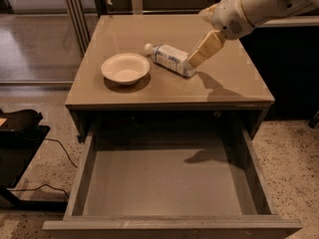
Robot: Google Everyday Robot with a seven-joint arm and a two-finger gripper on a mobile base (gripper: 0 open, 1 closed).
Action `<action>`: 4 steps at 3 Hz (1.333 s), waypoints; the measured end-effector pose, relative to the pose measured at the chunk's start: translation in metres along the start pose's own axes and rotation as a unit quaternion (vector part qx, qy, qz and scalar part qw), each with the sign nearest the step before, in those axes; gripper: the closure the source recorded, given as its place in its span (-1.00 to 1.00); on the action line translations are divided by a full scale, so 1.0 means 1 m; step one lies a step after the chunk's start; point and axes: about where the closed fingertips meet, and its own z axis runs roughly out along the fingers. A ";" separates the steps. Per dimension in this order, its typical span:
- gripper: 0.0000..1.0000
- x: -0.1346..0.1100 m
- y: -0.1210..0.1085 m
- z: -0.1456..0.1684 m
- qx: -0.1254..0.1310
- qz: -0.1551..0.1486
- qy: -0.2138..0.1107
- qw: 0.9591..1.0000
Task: Place blue plastic bottle into top drawer
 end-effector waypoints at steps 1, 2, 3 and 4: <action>-1.00 -0.001 -0.017 0.031 0.005 0.017 -0.001 1.000; -1.00 0.004 -0.030 0.062 0.015 0.021 0.022 0.999; -1.00 0.015 -0.044 0.088 0.026 0.030 0.051 0.998; -1.00 0.034 -0.051 0.110 0.030 0.052 0.076 0.995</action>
Offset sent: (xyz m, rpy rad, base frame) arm 0.0812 0.0381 -0.0581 -0.0881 0.0210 -0.1092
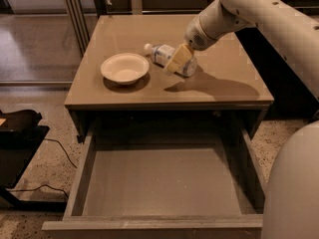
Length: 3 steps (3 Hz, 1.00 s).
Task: Place blue plastic bottle into top drawer
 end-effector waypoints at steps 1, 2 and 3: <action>-1.00 0.014 -0.004 0.024 -0.008 0.034 0.012 0.999; -1.00 0.017 -0.002 0.043 -0.019 0.054 0.016 0.998; -0.64 0.017 -0.002 0.043 -0.019 0.054 0.017 0.998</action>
Offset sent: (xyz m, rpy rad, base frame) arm 0.0242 0.0150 -0.0541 0.0424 0.1377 -0.0898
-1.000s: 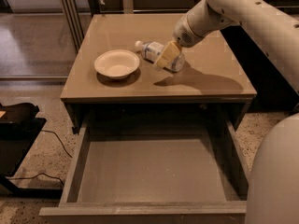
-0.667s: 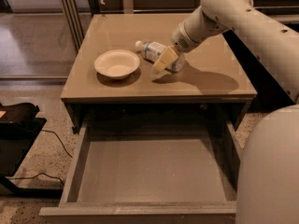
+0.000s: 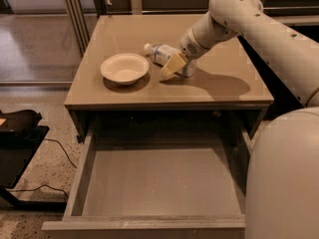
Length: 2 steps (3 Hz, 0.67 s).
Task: Place blue plastic bottle into top drawer
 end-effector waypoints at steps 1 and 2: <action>-0.16 0.000 0.000 0.000 0.000 0.000 0.000 1.000; 0.30 0.000 0.000 0.000 0.000 0.000 0.000 1.000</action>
Offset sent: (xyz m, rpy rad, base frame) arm 0.0000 0.0000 -0.0001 0.0000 0.0001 0.0001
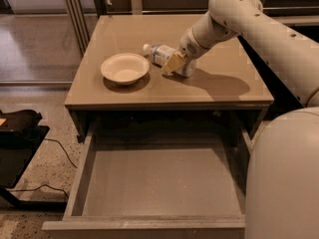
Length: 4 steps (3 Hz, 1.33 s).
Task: Place blue plastic bottle into top drawer
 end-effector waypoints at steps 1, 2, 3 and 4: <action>0.77 0.000 0.000 0.000 0.000 0.000 0.000 1.000; 1.00 0.015 0.002 -0.019 0.011 -0.009 -0.002 1.000; 1.00 0.035 0.011 -0.058 0.029 -0.026 -0.021 0.999; 1.00 0.065 0.027 -0.100 0.039 -0.036 -0.035 0.998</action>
Offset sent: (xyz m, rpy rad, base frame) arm -0.0336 -0.0526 0.0184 -0.0248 -0.0763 -0.0056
